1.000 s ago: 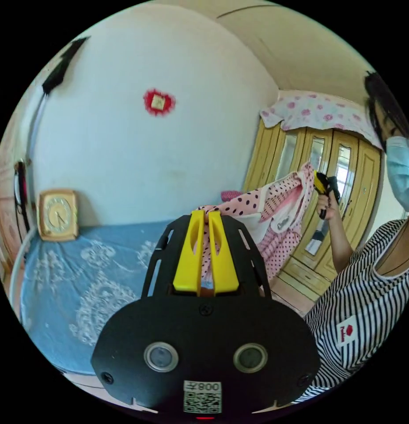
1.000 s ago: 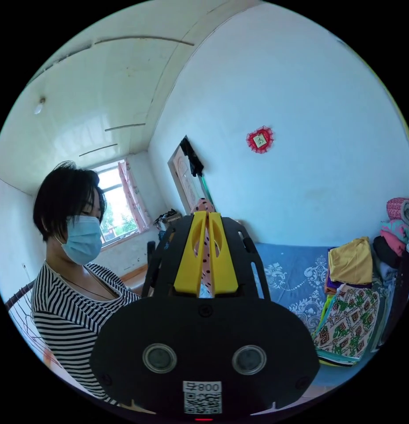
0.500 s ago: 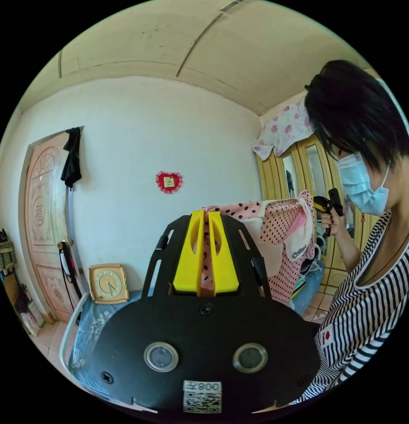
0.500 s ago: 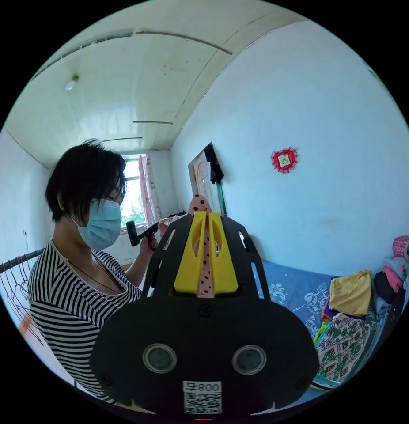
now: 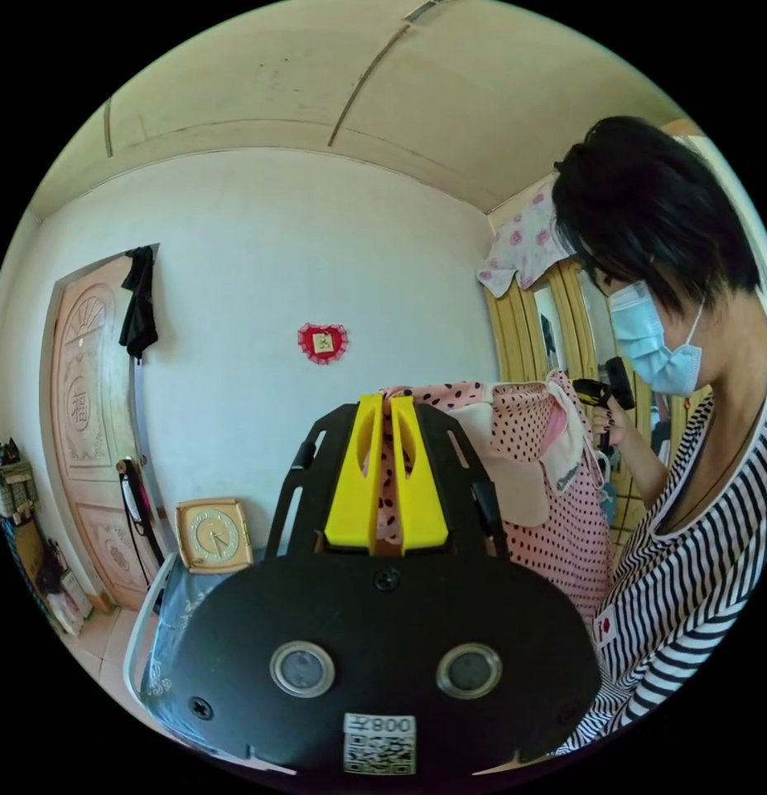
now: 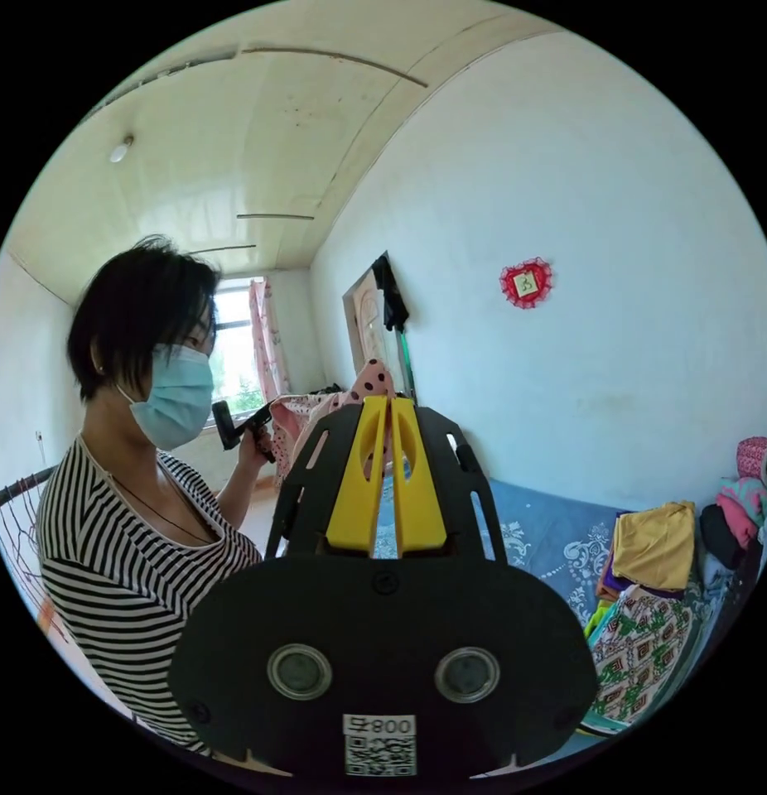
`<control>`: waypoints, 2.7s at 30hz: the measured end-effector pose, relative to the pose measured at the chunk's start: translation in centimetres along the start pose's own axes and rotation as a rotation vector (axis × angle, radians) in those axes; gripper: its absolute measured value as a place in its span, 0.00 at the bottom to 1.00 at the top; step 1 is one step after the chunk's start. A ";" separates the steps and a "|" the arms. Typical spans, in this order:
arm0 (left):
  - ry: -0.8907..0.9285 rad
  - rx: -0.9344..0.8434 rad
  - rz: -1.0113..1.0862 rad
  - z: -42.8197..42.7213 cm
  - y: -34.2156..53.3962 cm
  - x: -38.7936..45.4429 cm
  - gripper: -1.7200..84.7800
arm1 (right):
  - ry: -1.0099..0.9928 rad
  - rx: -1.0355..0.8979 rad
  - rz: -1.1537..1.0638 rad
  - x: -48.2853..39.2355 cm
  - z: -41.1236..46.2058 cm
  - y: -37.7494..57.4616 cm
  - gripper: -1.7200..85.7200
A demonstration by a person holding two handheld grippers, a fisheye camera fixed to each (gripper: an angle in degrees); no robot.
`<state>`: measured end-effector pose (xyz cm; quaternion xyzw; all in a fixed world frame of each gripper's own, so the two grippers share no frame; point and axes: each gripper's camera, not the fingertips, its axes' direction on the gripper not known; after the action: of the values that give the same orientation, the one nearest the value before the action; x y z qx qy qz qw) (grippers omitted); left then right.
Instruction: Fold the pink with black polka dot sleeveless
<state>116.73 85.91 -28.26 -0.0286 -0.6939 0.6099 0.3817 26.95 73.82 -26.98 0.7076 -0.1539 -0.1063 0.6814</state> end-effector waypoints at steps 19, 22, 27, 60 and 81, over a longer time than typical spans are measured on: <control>-0.083 -0.677 -0.368 60.9 17.4 -6.1 0.05 | 0.266 -0.500 0.457 17.3 46.8 18.3 0.02; -0.078 -0.843 -0.530 70.1 24.4 -5.9 0.05 | 0.281 -0.622 0.596 20.2 54.4 25.9 0.02; -0.055 -0.933 -0.712 77.9 31.6 -3.3 0.07 | 0.381 -0.826 0.800 20.3 62.4 37.8 0.02; 0.188 -1.130 -1.130 70.1 32.9 44.8 0.14 | 0.194 -0.853 1.118 -51.5 43.4 58.6 0.05; 0.163 -1.166 -1.157 75.4 25.5 61.2 0.12 | 0.192 -0.836 1.178 -71.4 40.0 55.9 0.04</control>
<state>20.01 61.19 -17.45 0.0958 -0.7743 -0.1452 0.6084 -57.95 61.11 22.58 0.1944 -0.3953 0.2907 0.8494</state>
